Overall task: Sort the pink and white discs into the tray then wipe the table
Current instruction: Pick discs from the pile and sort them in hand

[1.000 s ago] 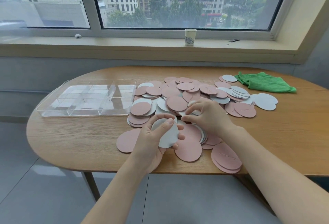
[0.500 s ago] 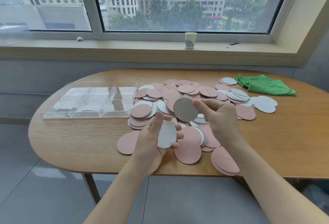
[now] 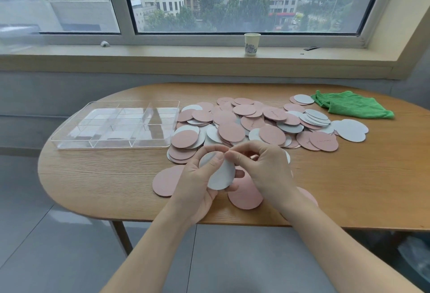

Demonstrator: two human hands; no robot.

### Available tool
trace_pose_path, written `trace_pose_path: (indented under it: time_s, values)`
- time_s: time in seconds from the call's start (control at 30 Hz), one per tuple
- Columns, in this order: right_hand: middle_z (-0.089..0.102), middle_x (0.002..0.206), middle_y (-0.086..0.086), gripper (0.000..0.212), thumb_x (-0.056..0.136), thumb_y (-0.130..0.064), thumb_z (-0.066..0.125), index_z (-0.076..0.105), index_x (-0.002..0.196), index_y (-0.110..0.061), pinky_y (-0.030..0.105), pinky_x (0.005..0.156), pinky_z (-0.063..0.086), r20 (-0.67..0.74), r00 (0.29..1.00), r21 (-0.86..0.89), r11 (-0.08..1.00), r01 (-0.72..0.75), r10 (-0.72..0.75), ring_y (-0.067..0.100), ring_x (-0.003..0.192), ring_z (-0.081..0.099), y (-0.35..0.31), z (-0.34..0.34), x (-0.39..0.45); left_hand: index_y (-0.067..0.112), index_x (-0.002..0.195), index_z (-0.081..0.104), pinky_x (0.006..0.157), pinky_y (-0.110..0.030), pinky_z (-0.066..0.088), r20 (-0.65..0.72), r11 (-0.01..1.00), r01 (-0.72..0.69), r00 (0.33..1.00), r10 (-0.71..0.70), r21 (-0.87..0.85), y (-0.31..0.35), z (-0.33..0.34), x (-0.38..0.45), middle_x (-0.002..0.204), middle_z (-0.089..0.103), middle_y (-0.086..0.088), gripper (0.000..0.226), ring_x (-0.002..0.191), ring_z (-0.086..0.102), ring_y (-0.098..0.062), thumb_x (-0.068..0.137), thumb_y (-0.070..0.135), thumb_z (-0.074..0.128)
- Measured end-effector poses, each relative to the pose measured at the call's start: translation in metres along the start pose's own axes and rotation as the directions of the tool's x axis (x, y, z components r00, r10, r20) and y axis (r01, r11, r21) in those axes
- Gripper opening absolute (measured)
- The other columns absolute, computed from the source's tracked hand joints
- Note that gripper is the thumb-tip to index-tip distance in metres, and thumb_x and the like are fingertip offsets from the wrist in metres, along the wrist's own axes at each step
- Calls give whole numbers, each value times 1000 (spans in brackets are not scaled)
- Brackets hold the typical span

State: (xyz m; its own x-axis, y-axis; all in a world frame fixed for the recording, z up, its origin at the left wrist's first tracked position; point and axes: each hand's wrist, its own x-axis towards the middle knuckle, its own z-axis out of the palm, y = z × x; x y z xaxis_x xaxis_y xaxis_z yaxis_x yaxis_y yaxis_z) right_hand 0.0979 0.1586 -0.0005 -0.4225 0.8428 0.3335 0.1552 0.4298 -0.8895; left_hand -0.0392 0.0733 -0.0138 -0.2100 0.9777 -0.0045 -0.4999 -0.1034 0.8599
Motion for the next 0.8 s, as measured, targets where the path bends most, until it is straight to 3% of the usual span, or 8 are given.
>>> trace_pose_path:
  time_s: [0.3,0.5,0.67,0.8]
  values:
    - [71,83,-17,13,86,-33,78,77,91,-21,13,68,44,-88,996,-315,947,-62,36,-1,74,61,25,-54,38,10,116,63,55,-32,52,10,1000,23,1000,-23,-11,1,0,0,106,69,-28,20,81,68,-37,97,14,64]
    - [64,126,6,64,80,-49,80,62,131,-15,31,93,43,-13,985,-595,790,-147,174,22,116,57,55,-72,78,10,115,64,55,-32,51,14,1000,17,1000,-17,7,0,1,3,105,69,-28,26,81,67,-38,91,17,67]
    - [61,121,-1,67,74,-54,82,64,129,-18,31,91,43,14,986,-613,780,-122,165,14,109,52,58,-75,86,9,115,64,55,-32,53,22,1000,13,1000,-13,16,0,0,3,106,69,-29,27,83,68,-38,90,19,67]
    - [65,120,0,66,72,-55,81,65,126,-20,41,96,49,-10,994,-649,755,-89,109,19,113,57,54,-87,77,9,116,64,55,-32,53,26,1000,19,999,-20,14,0,0,4,106,70,-28,28,82,68,-38,90,19,68]
